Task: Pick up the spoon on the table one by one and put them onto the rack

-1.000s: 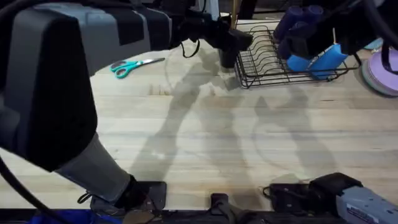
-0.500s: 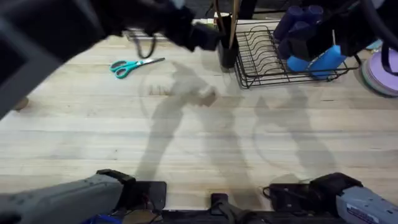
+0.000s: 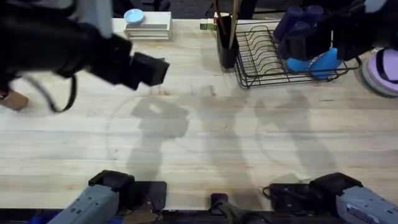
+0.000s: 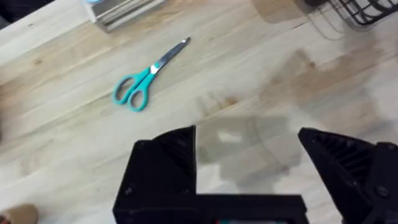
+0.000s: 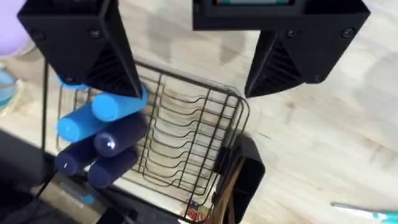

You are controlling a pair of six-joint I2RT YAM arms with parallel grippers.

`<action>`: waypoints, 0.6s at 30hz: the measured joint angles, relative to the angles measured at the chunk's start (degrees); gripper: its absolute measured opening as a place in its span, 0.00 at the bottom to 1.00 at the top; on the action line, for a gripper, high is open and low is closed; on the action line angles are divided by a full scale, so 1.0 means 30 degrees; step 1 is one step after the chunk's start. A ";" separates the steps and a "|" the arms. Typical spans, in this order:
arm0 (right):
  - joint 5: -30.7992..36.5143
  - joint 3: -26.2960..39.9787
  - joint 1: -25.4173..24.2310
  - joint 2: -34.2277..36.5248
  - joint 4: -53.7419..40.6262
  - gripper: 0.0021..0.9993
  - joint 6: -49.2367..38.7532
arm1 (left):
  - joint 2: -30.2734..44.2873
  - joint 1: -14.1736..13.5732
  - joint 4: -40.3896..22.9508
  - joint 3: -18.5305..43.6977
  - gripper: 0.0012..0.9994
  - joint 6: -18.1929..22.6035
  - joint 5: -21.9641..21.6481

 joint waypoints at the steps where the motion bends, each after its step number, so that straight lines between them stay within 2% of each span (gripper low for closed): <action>1: 0.0063 0.0000 0.0000 -0.0019 -0.0110 0.99 0.0605 | -0.0419 0.0037 -0.0304 0.0007 0.99 0.0000 -0.0140; 6: 0.0829 0.0000 -0.0022 -0.0248 -0.0848 0.99 0.3709 | -0.2438 0.0047 -0.1388 0.0000 0.99 0.0007 -0.0596; 18: 0.0923 0.0000 -0.0022 -0.0248 -0.1019 0.99 0.4577 | -0.3012 0.0047 -0.2543 0.0015 0.99 0.0007 -0.0938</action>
